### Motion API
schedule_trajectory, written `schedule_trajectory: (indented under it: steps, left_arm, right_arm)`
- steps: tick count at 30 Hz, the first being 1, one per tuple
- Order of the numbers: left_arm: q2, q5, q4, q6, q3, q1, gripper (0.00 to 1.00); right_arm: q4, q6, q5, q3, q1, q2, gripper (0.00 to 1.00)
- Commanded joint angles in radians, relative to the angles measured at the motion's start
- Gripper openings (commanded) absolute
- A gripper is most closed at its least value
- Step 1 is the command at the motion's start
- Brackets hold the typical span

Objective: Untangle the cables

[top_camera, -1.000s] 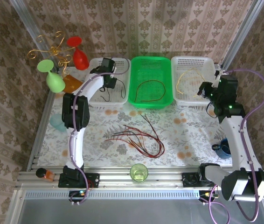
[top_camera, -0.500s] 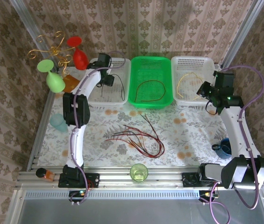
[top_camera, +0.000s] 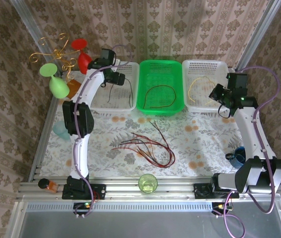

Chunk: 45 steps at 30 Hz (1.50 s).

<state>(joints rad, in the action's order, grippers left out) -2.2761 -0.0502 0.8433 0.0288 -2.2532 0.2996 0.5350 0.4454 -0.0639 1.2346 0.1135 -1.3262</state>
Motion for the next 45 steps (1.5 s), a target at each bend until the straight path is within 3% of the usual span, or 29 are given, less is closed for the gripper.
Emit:
schedule_trajectory:
  steps: [1, 7, 10, 16, 23, 30, 37, 39, 45]
  left_arm:
    - [0.038, 0.062, 0.000, -0.013, -0.023, 0.009, 0.79]
    - [-0.091, 0.089, 0.101, -0.025, -0.204, 0.026, 0.76]
    - [-0.098, 0.086, 0.087, -0.032, -0.207, 0.048, 0.77]
    - [-0.030, 0.055, -0.015, -0.036, -0.074, 0.100, 0.78]
    - [0.019, 0.081, -0.021, -0.077, -0.012, 0.124, 0.76]
    - [0.183, 0.073, -0.136, -0.098, 0.181, 0.149, 0.78]
    - [0.319, 0.074, -0.163, -0.118, 0.332, 0.150, 0.80]
    - [0.360, 0.075, -0.178, -0.126, 0.384, 0.150, 0.80]
    - [0.484, 0.067, -0.203, -0.150, 0.533, 0.150, 0.80]
  right_arm:
    - [0.026, 0.009, 0.033, 0.041, 0.003, -0.040, 0.00]
    - [0.013, 0.015, 0.038, 0.060, 0.005, -0.059, 0.00]
    - [0.009, 0.022, 0.051, 0.066, 0.005, -0.106, 0.00]
    - [-0.024, 0.050, 0.092, 0.081, 0.006, -0.162, 0.00]
    - [-0.034, 0.115, 0.146, 0.127, 0.008, -0.246, 0.00]
    - [-0.055, 0.182, 0.242, 0.179, 0.012, -0.352, 0.00]
    - [-0.004, 0.175, 0.259, 0.299, 0.014, -0.531, 0.00]
    - [-0.003, 0.163, 0.244, 0.319, 0.014, -0.565, 0.08]
    - [0.028, 0.136, 0.202, 0.323, 0.010, -0.549, 0.46]
